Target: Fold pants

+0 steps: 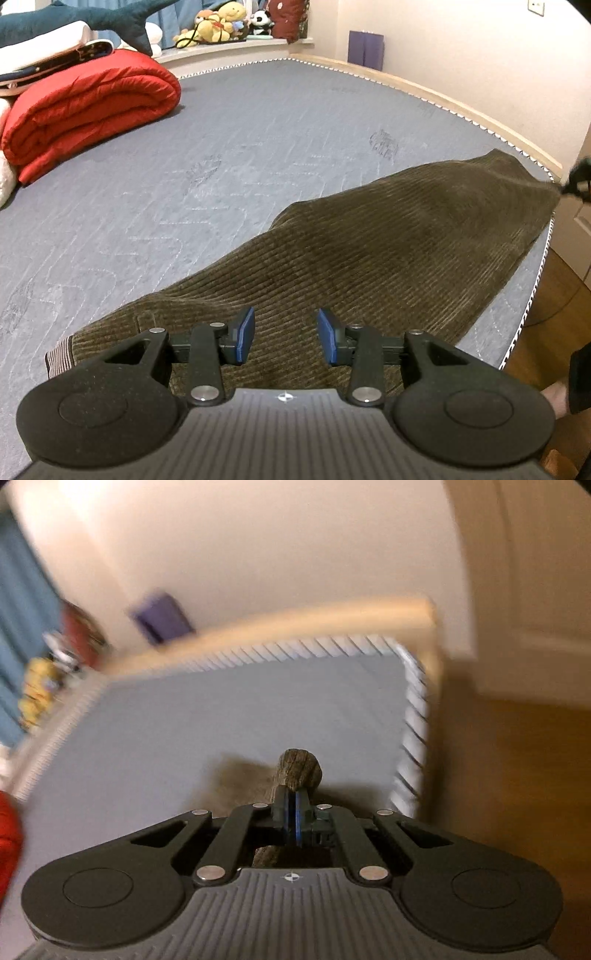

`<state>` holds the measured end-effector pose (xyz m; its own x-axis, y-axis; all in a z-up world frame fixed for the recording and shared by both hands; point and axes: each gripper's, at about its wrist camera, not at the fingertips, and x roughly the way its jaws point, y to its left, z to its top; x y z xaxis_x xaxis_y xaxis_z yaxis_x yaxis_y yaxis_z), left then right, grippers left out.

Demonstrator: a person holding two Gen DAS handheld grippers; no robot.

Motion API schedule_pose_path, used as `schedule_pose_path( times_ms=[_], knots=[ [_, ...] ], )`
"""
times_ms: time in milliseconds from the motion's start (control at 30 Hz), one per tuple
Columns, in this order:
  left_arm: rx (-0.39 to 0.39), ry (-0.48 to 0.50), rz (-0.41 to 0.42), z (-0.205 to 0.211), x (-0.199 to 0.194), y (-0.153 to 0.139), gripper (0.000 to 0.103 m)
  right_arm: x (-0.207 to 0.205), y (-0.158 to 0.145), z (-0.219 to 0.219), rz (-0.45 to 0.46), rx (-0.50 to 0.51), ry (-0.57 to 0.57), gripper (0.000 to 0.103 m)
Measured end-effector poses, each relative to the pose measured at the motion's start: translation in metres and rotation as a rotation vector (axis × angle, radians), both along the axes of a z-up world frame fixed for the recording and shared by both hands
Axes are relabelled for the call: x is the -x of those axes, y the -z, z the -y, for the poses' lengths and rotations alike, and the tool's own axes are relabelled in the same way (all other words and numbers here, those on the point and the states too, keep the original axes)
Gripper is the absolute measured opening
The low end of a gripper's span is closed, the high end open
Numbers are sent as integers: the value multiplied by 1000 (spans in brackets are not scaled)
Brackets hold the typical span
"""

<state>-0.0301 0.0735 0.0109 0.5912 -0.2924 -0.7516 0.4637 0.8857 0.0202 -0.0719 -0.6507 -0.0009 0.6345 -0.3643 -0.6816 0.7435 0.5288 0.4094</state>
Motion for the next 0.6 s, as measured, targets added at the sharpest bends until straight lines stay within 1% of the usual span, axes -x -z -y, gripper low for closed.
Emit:
schedule_pose_path(
  times_ms=[33, 67, 100, 133, 167, 200, 233, 300, 367, 400, 533, 600],
  knots=[
    [-4, -6, -5, 0, 0, 1, 42, 3, 13, 5, -23, -46, 32, 4],
    [-7, -12, -8, -1, 0, 2, 42, 6, 25, 11, -40, -100, 64, 8],
    [-9, -20, -11, -4, 0, 3, 42, 8, 33, 15, -45, -127, 79, 8],
    [-10, -32, -14, -8, -1, 4, 42, 8, 37, 17, -42, -121, 88, 11],
    [-8, -48, -18, -13, -1, 5, 42, 3, 39, 18, -25, -120, 70, 26],
    [-3, -67, -24, -20, -3, 6, 43, -3, 40, 21, -2, -133, 23, 39],
    [6, -92, -32, -28, -4, 6, 44, -12, 41, 23, 12, -136, -11, 58],
    [27, -154, -50, -47, -8, 8, 44, -20, 44, 21, -6, -108, -30, 59],
    [49, -225, -65, -70, -13, 9, 46, -24, 50, 22, -33, -111, -28, 57],
    [60, -276, -73, -85, -15, 11, 47, -25, 55, 23, -39, -119, -18, 56],
    [90, -454, -111, -140, -17, 20, 49, -28, 57, 18, -86, -88, 5, 46],
    [114, -520, -132, -161, -15, 25, 50, -30, 55, 16, -90, -80, 18, 38]
  ],
)
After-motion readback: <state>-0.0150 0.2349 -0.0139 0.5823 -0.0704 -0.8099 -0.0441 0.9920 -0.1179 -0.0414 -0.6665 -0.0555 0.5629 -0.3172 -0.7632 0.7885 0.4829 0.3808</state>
